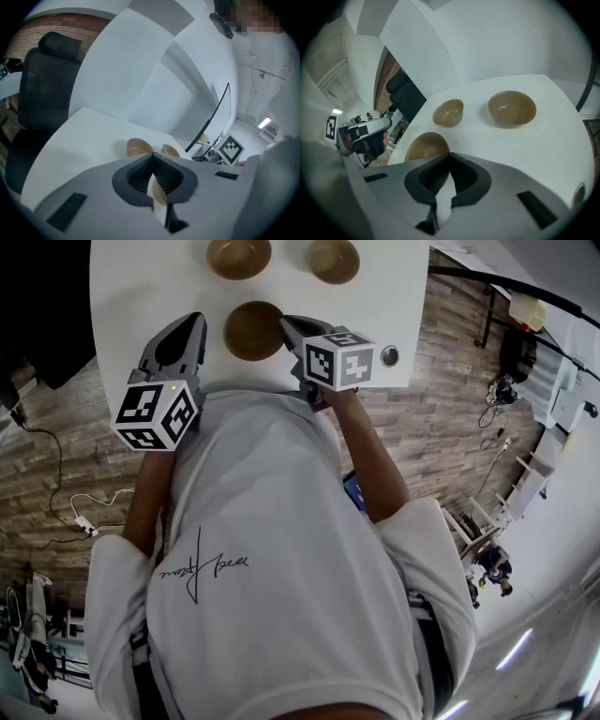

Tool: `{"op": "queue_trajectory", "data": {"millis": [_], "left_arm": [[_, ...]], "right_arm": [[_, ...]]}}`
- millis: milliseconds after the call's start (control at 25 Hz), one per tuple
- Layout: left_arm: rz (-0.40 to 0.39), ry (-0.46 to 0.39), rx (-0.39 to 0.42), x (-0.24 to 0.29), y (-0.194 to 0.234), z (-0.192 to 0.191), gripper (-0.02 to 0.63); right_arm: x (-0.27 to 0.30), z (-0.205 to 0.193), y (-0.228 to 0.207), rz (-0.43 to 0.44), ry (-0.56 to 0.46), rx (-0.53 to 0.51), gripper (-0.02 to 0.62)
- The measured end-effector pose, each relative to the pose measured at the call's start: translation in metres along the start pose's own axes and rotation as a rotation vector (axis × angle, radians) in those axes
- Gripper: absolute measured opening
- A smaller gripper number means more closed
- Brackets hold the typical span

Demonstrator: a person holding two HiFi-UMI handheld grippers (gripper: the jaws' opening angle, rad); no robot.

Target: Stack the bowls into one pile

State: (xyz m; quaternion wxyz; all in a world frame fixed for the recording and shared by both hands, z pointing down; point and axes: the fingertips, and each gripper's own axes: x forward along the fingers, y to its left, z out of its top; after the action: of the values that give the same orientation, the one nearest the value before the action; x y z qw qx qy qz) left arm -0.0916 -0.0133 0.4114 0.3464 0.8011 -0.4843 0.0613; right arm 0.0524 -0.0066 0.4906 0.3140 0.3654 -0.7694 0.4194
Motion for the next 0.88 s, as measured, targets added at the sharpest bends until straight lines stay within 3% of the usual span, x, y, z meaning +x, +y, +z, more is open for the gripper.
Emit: {"op": "queue_trajectory", "data": {"millis": [480,880], "left_arm": [[0.008,0.001,-0.03,0.006,0.002,-0.001,0.003],[0.02,0.008,-0.037,0.004,0.009,-0.001,0.003]], "right_arm": [[-0.01,0.026,-0.006,0.046,-0.02,0.031,0.017],[-0.019,0.057,-0.009,0.034,-0.067,0.011,0.017]]}}
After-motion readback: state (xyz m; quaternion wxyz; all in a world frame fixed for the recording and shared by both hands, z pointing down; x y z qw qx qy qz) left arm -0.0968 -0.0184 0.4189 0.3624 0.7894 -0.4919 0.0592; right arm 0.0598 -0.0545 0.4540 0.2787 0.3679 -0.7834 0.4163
